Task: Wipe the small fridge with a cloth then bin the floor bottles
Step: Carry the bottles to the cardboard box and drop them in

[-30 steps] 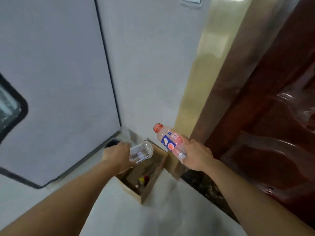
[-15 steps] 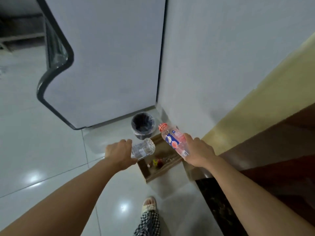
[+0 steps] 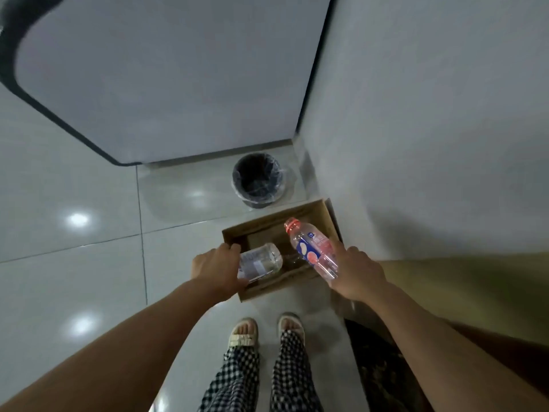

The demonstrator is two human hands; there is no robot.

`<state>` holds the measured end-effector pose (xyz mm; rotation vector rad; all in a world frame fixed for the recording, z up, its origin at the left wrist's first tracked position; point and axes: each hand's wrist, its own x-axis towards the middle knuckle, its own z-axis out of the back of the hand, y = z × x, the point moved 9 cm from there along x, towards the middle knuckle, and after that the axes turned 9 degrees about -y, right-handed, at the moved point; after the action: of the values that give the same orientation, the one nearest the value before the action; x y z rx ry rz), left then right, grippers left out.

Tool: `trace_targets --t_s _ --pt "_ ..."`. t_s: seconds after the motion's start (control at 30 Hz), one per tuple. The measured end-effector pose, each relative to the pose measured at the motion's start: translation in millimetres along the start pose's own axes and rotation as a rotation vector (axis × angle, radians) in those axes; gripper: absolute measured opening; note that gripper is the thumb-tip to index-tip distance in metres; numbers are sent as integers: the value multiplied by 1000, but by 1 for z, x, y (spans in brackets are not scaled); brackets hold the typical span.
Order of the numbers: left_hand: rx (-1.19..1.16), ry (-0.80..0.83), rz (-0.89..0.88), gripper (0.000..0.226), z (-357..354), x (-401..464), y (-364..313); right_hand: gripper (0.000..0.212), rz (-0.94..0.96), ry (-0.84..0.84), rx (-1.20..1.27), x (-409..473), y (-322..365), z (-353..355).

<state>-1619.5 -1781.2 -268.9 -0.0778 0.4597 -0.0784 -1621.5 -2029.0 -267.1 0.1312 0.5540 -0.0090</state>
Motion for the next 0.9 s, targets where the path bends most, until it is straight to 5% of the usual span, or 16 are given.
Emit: trace_targets --t_s 0.6,0.9 --pt "39 58 61 57 -283 198 -17 88 88 95 -86 239 -60 -268" --pt "95 67 38 67 -365 254 -22 78 45 37 -111 288 -65 -328"
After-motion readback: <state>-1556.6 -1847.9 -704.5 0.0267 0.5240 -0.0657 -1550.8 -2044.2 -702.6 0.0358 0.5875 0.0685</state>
